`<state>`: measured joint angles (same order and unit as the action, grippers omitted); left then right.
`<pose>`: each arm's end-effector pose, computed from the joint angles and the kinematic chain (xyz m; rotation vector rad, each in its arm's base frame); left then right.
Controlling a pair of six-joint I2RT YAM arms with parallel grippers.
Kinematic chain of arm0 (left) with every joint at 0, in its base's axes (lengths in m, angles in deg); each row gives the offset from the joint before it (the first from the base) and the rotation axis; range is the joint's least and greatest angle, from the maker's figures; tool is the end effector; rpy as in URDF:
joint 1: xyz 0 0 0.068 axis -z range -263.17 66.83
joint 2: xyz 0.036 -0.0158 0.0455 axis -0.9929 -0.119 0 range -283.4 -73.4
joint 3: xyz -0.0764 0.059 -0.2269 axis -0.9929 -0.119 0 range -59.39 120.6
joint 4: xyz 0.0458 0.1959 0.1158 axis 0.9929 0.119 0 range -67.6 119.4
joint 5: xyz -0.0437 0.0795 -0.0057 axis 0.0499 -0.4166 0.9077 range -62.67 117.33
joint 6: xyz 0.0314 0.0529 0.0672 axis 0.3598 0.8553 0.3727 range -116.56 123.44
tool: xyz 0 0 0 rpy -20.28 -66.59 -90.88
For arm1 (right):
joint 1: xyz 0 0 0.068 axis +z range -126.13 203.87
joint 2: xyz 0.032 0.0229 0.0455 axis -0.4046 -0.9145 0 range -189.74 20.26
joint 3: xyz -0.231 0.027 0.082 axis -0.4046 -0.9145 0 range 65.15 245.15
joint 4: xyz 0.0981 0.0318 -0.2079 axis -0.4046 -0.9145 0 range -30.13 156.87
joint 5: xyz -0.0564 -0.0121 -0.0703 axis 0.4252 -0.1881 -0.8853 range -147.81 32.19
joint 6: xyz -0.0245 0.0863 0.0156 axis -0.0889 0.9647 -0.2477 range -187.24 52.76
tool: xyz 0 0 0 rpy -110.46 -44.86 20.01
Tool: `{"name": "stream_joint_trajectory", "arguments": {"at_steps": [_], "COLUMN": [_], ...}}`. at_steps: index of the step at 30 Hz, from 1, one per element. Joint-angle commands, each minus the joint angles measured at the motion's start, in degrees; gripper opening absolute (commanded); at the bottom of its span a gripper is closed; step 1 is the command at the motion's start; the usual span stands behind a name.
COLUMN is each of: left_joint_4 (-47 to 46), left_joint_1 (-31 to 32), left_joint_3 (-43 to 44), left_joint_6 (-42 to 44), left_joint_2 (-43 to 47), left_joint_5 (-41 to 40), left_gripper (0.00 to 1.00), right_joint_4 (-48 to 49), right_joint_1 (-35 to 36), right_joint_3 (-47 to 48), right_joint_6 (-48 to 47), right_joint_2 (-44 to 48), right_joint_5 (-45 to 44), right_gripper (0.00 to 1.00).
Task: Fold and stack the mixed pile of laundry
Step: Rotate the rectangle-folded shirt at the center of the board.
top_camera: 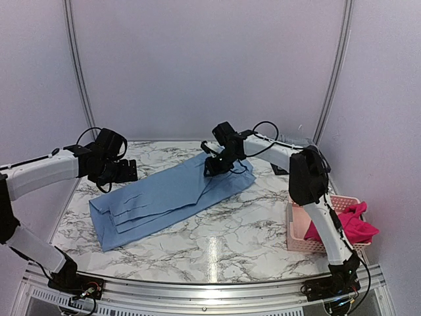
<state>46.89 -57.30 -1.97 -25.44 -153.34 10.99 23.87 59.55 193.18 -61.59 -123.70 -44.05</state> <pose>0.2822 -0.1114 0.2090 -0.1946 2.3442 -0.1260 0.4048 0.3145 0.1207 -0.7761 2.5484 0.5618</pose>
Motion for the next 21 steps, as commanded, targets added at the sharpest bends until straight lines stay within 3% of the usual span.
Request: {"name": "stream_joint_trajectory", "arguments": {"at_steps": [1,4,8,10,17,21], "left_joint_4": [7.71,9.48,12.1,13.92,16.95,18.72], "left_joint_1": [-0.06,0.32,1.48,2.12,7.6,12.55], "left_joint_3": [5.98,9.34,12.87,14.38,11.8,10.77], "left_joint_6": [9.58,13.91,18.55,19.51,19.56,13.63], "left_joint_2": [-6.29,-12.49,-20.88,-25.14,-32.96,-34.54], "left_joint_5": [-1.05,-1.99,-3.74,-4.18,-7.38,1.24], "left_gripper": [0.99,0.93,0.7,0.63,0.53,0.47], "right_joint_4": [-7.75,-0.45,2.81,4.22,11.97,12.23], "right_joint_1": [-0.25,-0.68,-1.35,-1.86,-5.06,-5.51], "right_joint_3": [4.2,-8.78,-19.13,-23.36,-35.51,-37.95], "right_joint_6": [-3.06,-0.27,2.89,4.36,10.83,11.35], "right_joint_2": [4.89,14.13,20.8,23.11,29.92,31.07], "right_joint_5": [-3.73,-1.31,0.86,1.84,9.29,10.72], "right_gripper": [0.38,0.41,0.41,0.41,0.41,0.41]}}
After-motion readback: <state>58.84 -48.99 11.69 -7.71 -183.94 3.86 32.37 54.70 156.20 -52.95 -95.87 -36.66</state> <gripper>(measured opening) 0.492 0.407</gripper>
